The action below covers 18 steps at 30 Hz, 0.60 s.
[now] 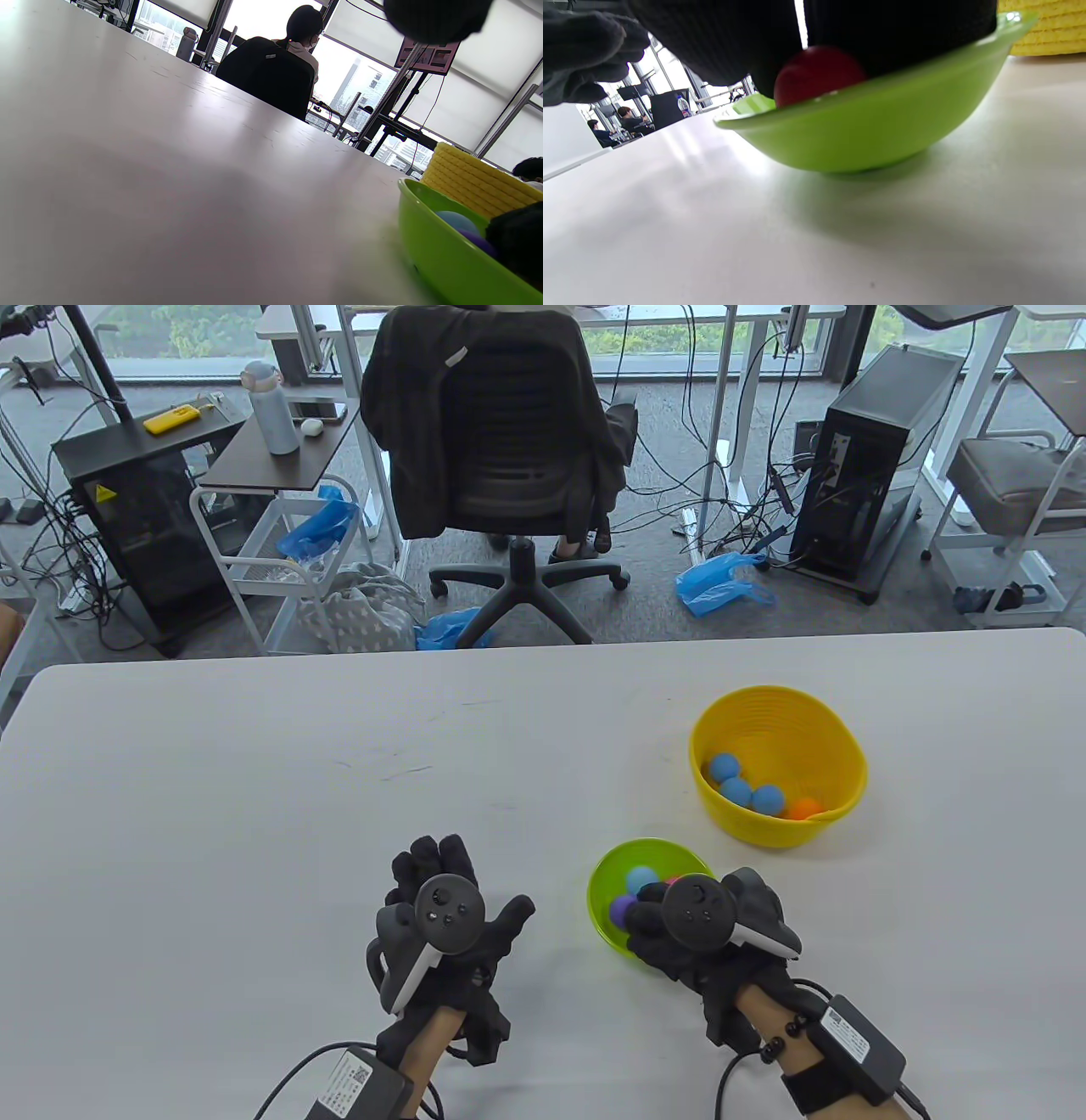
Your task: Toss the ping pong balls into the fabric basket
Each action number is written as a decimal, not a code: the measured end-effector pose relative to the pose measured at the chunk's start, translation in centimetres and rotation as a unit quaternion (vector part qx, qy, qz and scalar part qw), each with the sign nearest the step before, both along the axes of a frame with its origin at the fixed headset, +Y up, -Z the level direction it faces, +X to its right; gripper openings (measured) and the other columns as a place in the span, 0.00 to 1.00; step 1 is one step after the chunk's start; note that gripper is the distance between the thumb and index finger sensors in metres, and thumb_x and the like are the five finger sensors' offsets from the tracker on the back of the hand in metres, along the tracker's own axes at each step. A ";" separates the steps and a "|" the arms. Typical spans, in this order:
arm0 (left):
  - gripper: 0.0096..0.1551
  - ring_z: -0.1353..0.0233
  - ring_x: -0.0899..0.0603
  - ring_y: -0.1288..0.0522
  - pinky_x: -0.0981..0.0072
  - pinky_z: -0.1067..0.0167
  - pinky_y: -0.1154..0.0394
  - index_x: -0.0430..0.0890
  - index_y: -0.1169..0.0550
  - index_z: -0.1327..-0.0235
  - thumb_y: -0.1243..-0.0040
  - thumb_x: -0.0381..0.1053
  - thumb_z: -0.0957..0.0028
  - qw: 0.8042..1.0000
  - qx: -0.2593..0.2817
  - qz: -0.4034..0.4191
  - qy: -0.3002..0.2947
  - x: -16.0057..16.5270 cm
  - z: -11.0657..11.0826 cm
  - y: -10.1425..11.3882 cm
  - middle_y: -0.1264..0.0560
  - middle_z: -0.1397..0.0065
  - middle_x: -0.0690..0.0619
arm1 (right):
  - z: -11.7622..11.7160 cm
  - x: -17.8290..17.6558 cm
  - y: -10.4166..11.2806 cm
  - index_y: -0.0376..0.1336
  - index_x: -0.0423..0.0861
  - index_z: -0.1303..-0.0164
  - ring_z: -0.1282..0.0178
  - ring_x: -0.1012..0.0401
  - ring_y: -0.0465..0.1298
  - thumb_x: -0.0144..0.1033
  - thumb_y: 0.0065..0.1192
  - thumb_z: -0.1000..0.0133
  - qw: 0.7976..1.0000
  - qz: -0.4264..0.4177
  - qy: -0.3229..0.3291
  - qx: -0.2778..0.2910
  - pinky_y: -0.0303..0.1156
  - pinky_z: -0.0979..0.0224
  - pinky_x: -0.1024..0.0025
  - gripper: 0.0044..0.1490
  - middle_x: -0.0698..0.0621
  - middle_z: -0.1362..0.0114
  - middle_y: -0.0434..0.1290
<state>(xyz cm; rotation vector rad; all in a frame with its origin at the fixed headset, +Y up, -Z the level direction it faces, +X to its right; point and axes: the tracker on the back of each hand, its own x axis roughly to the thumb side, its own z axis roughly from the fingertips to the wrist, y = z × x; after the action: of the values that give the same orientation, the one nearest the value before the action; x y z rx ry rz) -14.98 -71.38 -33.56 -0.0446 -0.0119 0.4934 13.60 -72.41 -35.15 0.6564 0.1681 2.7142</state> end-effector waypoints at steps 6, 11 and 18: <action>0.63 0.19 0.22 0.68 0.21 0.27 0.63 0.37 0.58 0.18 0.43 0.68 0.49 1.000 0.001 -0.006 0.000 0.0 0.0 0.0 0.68 0.15 0.33 | -0.2 2.2 1.4 0.66 0.45 0.29 0.39 0.42 0.79 0.42 0.74 0.46 0.995 -0.100 -0.012 0.017 0.77 0.37 0.47 0.35 0.38 0.23 0.69; 0.64 0.19 0.22 0.68 0.21 0.27 0.62 0.37 0.59 0.18 0.43 0.68 0.49 1.000 0.002 -0.012 0.004 0.0 0.0 0.1 0.68 0.15 0.32 | -0.6 4.8 2.1 0.66 0.45 0.29 0.42 0.45 0.81 0.44 0.73 0.45 0.969 -0.246 -0.023 0.025 0.79 0.40 0.50 0.35 0.39 0.25 0.71; 0.64 0.19 0.22 0.68 0.21 0.27 0.62 0.37 0.59 0.18 0.43 0.68 0.49 1.000 0.001 -0.012 0.011 -0.2 0.0 0.2 0.68 0.15 0.32 | -1.2 7.4 2.3 0.65 0.46 0.28 0.43 0.46 0.81 0.46 0.70 0.43 0.924 -0.380 -0.046 0.013 0.80 0.41 0.53 0.34 0.39 0.26 0.71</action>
<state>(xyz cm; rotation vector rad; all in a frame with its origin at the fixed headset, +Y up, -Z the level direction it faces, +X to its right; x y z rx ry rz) -15.21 -71.22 -33.57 -0.0376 0.0095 0.4691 21.03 -70.06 -36.31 0.4658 -0.1289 1.9875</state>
